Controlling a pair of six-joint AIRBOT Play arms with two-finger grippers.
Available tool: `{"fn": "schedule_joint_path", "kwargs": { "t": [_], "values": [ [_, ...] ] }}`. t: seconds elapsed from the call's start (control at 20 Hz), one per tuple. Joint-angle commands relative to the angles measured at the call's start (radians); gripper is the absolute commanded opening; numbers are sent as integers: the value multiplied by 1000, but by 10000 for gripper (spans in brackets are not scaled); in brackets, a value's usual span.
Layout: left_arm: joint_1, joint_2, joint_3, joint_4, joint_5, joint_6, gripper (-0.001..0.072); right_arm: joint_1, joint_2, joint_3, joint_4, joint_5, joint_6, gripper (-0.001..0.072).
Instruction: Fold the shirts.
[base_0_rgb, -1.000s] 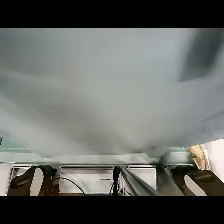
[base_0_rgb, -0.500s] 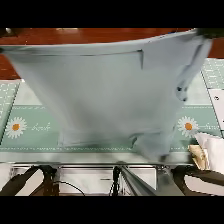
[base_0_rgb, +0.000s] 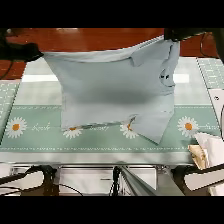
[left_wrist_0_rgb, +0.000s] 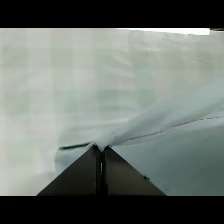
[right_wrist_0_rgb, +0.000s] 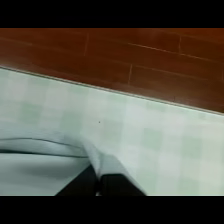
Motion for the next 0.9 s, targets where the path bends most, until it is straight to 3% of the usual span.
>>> {"fn": "schedule_joint_path", "kwargs": {
  "t": [0.0,0.5,0.65,0.75,0.8,0.85],
  "values": [
    [-16,-77,0,1,96,48,20,1,-59,0,2,-94,10,29],
    [-64,-185,0,5,132,116,20,1,-223,0,-8,-54,9,29],
    [-65,-140,1,92,83,112,19,1,-179,0,-109,42,9,29],
    [-71,-104,0,254,-29,-30,19,-12,-148,0,-174,210,11,29],
    [-72,-100,0,294,-103,-84,18,-33,-143,0,-124,257,14,29],
    [-76,-103,-3,311,-172,-89,19,-54,-147,0,-82,314,10,29]
  ]
}}
